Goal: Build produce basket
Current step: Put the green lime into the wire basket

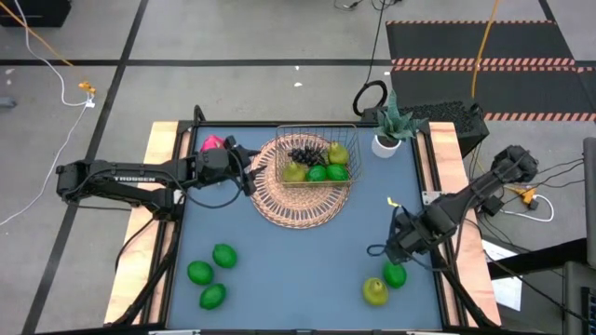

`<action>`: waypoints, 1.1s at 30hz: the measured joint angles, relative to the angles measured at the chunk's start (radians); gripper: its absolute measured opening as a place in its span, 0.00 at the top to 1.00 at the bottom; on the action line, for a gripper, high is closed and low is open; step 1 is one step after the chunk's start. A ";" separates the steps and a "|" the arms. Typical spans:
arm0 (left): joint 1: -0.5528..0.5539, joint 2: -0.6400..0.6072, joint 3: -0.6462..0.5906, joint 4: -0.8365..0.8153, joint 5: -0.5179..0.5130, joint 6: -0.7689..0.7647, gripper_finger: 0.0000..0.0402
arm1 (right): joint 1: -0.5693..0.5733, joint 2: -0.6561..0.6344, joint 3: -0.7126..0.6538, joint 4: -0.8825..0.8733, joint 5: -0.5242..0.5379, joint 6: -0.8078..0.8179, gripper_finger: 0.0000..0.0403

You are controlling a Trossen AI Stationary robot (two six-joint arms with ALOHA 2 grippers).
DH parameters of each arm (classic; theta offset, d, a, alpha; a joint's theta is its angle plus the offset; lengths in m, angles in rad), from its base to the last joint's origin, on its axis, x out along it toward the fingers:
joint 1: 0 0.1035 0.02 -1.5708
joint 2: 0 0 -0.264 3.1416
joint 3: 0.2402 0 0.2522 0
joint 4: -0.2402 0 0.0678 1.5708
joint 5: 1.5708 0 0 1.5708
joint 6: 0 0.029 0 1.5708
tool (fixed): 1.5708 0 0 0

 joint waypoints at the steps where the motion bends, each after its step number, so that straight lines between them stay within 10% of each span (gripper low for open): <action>1: 0.000 0.000 0.000 0.000 0.000 0.000 0.42 | 0.012 0.000 0.000 0.000 0.009 0.024 0.48; 33: 0.000 0.000 0.000 -0.014 -0.014 0.000 0.42 | 0.119 0.097 -0.016 0.239 0.277 -0.035 0.48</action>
